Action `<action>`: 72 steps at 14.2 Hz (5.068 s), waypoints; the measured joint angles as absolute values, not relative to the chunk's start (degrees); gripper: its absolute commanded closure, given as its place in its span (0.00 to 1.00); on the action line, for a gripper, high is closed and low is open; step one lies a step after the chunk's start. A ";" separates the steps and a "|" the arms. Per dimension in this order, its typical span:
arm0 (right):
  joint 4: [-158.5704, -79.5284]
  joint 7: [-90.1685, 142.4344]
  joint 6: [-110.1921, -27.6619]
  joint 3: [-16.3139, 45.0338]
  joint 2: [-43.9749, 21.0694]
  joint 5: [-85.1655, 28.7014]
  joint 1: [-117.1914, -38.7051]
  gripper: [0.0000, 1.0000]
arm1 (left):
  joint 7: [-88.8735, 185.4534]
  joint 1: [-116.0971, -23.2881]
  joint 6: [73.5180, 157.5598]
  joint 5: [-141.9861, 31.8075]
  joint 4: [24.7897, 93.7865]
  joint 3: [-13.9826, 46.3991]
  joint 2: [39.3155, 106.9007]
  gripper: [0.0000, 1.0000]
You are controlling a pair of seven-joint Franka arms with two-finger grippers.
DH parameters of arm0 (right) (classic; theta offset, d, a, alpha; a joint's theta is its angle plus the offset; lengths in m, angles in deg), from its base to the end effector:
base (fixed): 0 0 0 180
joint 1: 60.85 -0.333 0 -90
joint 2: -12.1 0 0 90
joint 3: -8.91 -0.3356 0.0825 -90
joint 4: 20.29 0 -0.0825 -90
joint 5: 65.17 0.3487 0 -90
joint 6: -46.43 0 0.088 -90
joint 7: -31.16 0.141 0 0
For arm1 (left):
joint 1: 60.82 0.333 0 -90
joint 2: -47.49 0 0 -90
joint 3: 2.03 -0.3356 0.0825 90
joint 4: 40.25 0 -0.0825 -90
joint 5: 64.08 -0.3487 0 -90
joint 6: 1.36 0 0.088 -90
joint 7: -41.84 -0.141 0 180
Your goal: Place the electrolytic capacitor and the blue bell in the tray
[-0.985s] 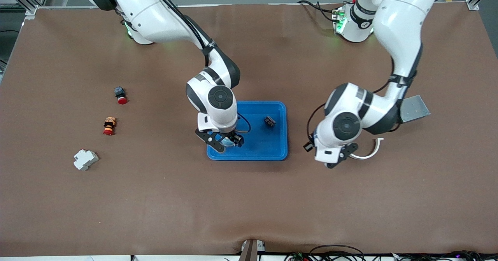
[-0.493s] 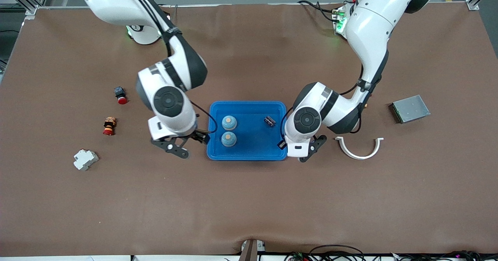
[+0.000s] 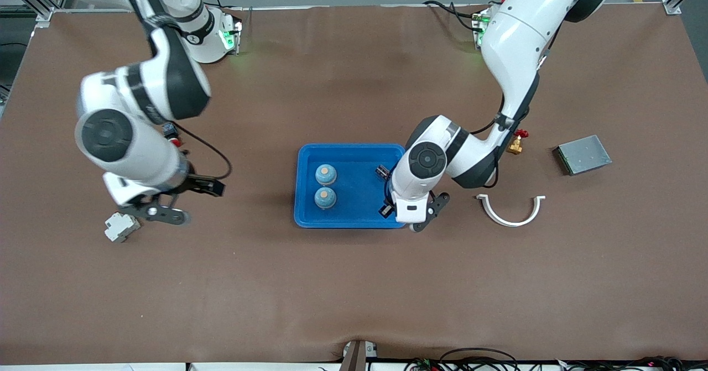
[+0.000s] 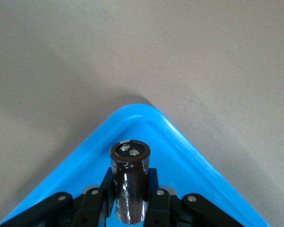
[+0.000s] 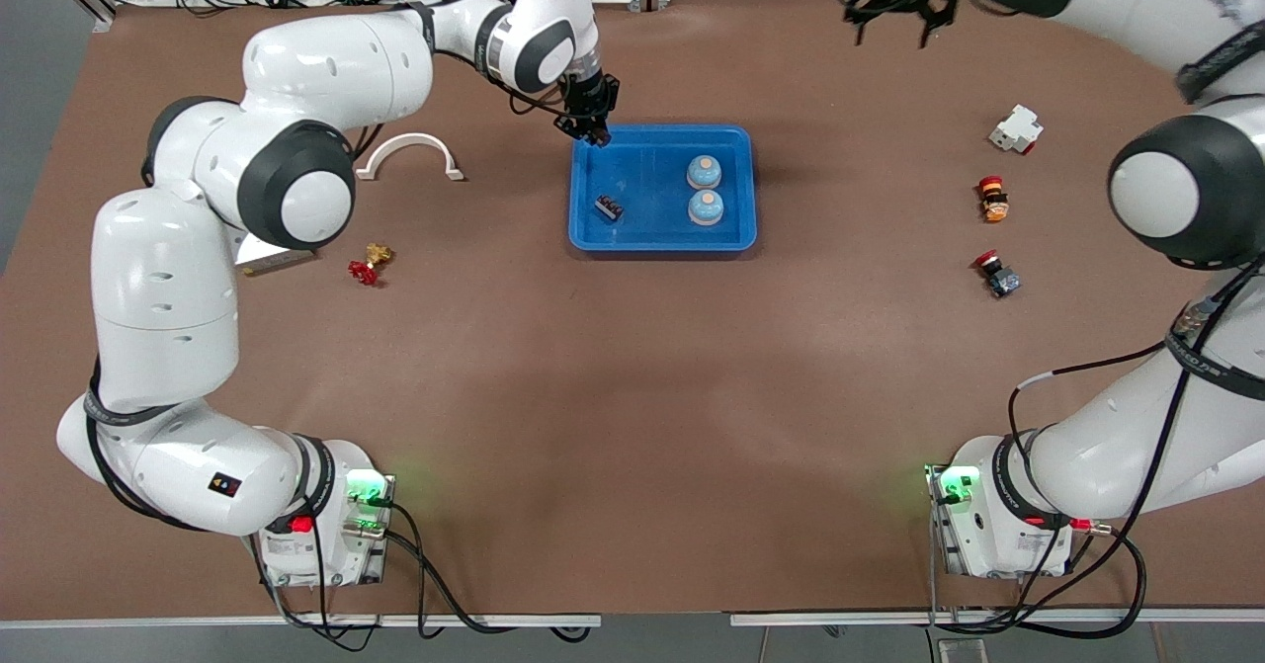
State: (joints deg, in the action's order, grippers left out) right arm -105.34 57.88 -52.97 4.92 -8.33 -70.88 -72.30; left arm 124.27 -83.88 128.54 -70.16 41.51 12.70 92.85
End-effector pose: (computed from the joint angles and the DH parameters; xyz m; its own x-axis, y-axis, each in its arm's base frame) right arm 0.6074 0.1489 0.4564 0.9816 -0.1806 -0.0620 -0.1730 -0.9786 0.1115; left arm 0.5950 -0.4077 0.2417 0.7009 0.7082 -0.0853 0.7133 -0.6956 0.0855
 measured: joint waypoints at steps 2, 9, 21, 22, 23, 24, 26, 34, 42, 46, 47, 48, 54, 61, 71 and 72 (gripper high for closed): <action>-106.43 53.23 -52.31 4.91 -5.21 -70.86 -69.43 0.00 | 124.30 -84.31 129.84 -70.16 41.47 12.70 94.16 1.00; -115.05 42.36 -53.02 4.96 7.83 -70.86 -61.62 0.00 | 124.30 -85.89 132.68 -70.16 41.38 12.69 96.79 1.00; -117.56 36.29 -50.89 5.09 12.39 -70.86 -58.18 0.00 | 124.29 -85.90 132.76 -70.16 41.32 12.55 97.27 0.00; -117.56 35.85 -50.89 5.09 12.39 -70.86 -57.92 0.00 | 124.29 -85.90 132.83 -70.16 41.21 12.54 97.27 0.00; -117.56 34.97 -50.90 5.08 12.41 -70.83 -57.57 0.00 | 124.29 -85.89 132.92 -70.16 41.01 12.52 97.26 0.00; -117.56 34.15 -50.90 5.09 12.48 -70.49 -57.07 0.00 | 124.29 -85.86 132.97 -70.16 40.71 12.48 97.23 0.00; -117.56 31.99 -50.88 5.12 12.91 -69.48 -55.75 0.00 | 124.29 -85.80 132.98 -70.16 39.93 12.08 96.78 0.00; -118.76 27.30 -50.61 10.07 14.94 -68.57 -55.65 0.00 | 113.81 -82.00 116.08 -72.48 39.16 11.31 87.72 0.00; -118.85 26.68 -50.62 14.16 15.45 -68.54 -59.09 0.00 | 79.72 -67.28 98.94 -70.07 43.57 11.46 72.82 0.00; -118.87 26.68 -50.62 14.26 15.52 -68.53 -59.41 0.00 | 63.04 -58.85 99.07 -68.25 52.13 11.48 65.77 0.00; -118.88 26.68 -50.62 14.36 15.54 -68.53 -59.56 0.00 | 59.98 -57.30 99.70 -68.21 53.94 11.49 64.56 0.00; -118.88 26.68 -50.62 14.44 15.54 -68.52 -59.65 0.00 | 57.71 -56.12 100.81 -68.18 55.73 11.50 63.41 0.00; -118.89 26.68 -49.83 14.71 15.99 -64.00 -59.83 0.00 | 50.74 -54.01 110.38 -68.16 68.15 11.56 54.38 0.00; -118.90 26.68 -49.83 14.77 16.14 -63.74 -59.89 0.00 | 46.21 -52.43 102.82 -66.80 57.52 11.78 51.86 0.00; -117.22 26.72 -49.96 14.71 16.17 -63.71 -60.72 0.00 | 46.21 -52.93 100.67 -66.80 49.76 11.78 55.06 0.00; -117.17 26.72 -49.96 14.70 16.17 -63.71 -60.75 0.00 | 46.21 -52.89 100.67 -66.80 49.70 11.76 55.29 0.00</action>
